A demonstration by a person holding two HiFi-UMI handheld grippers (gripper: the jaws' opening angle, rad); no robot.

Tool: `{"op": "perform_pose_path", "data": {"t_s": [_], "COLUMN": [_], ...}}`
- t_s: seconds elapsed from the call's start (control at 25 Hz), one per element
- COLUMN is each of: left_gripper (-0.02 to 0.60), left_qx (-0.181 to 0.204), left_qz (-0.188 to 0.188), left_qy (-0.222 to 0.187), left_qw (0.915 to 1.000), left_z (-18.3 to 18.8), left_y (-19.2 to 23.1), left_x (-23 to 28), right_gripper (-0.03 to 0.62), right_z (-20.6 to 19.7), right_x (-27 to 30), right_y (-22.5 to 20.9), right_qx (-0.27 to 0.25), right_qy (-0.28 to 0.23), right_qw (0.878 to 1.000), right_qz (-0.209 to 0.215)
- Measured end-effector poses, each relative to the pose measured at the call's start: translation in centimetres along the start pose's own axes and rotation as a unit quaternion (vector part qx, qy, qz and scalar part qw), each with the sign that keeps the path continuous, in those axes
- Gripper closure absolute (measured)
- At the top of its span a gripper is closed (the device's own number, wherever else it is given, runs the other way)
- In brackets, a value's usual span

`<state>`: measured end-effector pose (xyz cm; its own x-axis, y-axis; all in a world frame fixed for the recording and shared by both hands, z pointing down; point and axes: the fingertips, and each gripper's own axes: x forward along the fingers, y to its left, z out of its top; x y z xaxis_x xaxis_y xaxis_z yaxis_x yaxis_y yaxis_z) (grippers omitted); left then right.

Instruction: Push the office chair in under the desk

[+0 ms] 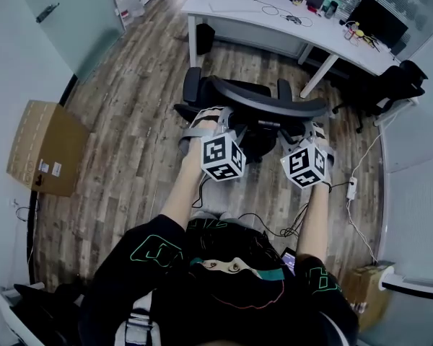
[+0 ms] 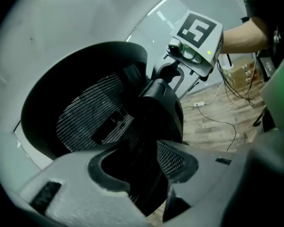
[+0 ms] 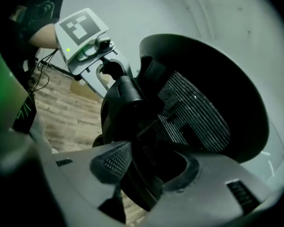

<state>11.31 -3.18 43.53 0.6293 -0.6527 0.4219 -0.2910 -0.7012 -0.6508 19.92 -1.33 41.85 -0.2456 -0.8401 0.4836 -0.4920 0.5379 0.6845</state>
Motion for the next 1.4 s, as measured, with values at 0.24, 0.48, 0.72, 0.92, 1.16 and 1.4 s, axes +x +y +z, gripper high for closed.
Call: {"op": "perform_pose_path", "data": {"t_s": [0.24,0.48,0.72,0.92,1.16,1.4], "left_gripper": [0.405,0.471,0.486,0.455,0.448,0.445], "left_qx": [0.035,0.063,0.060,0.043,0.085,0.102], "left_qz": [-0.006,-0.054,-0.084,-0.105,-0.131,-0.156], "left_qy": [0.028,0.042,0.045,0.038,0.087,0.086], "left_qw": [0.9990,0.9957,0.9937,0.9929,0.9840,0.9788], "left_z": [-0.6,-0.3,-0.7,-0.6,-1.1,-1.6], "left_y": [0.1,-1.1,-1.4,-1.1,-1.8,-1.8], "left_x": [0.9,1.4,1.6,1.4,2.7,3.4], "right_gripper": [0.409,0.426,0.482,0.467,0.469,0.476], "right_z": [0.2,0.0,0.1,-0.3,-1.7,-1.3], "right_x": [1.2,1.4,1.9,1.5,3.1,3.9], "right_y": [0.6,1.0,2.1,2.1,2.8,2.8], "right_qx": [-0.071,-0.103,-0.128,-0.120,-0.155,-0.153], "right_qy": [-0.009,-0.016,-0.001,0.001,0.027,0.024], "right_qw": [0.997,0.991,0.978,0.975,0.969,0.967], "right_qz": [0.032,0.089,0.163,0.187,0.192,0.201]}}
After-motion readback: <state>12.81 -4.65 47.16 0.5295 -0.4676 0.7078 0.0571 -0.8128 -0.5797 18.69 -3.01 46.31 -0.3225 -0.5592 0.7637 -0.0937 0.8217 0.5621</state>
